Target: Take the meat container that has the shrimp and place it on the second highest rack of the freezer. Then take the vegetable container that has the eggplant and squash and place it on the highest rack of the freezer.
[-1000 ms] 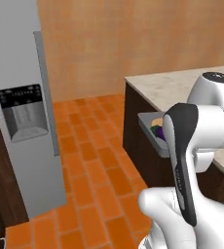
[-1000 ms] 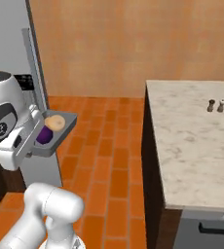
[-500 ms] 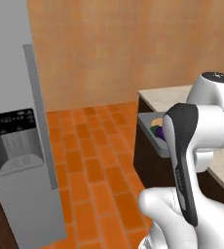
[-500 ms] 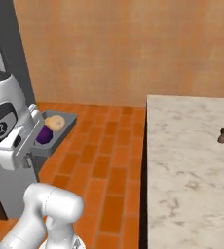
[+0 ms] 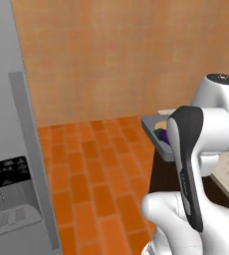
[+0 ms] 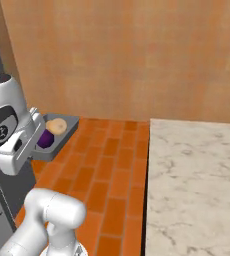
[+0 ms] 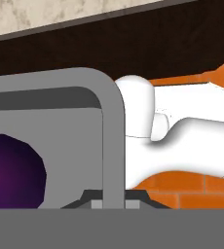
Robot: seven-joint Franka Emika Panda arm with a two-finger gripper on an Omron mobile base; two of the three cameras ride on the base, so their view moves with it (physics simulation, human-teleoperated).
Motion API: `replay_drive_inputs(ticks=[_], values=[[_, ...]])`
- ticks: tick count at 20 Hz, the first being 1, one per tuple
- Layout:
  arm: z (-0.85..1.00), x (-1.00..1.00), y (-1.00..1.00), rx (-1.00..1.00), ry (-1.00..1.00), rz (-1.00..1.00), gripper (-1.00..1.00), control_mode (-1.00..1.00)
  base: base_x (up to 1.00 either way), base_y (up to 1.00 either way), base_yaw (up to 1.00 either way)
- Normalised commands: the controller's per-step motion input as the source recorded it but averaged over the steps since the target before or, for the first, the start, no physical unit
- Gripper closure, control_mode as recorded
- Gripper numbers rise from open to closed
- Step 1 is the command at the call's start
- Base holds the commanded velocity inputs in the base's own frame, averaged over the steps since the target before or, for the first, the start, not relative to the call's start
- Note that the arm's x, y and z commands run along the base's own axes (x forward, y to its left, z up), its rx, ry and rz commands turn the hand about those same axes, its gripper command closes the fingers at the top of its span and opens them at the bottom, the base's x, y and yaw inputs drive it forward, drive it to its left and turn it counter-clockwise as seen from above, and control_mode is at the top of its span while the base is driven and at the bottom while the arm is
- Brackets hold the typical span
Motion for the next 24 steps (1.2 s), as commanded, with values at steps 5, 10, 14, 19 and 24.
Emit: replay_drive_inputs(ticks=[5,10,14,19,24], values=[[0.00,0.00,0.00,0.00,0.00,0.00,1.00,1.00,1.00,-0.06,0.03],[0.00,0.00,0.00,0.00,0.00,0.00,1.00,1.00,1.00,-0.11,0.04],[0.00,0.00,0.00,0.00,0.00,0.00,1.00,1.00,1.00,-0.16,0.06],[0.00,0.00,0.00,0.00,0.00,0.00,1.00,1.00,0.99,-0.10,0.14],[0.00,0.00,0.00,0.00,0.00,0.00,1.00,1.00,0.29,0.00,0.52]])
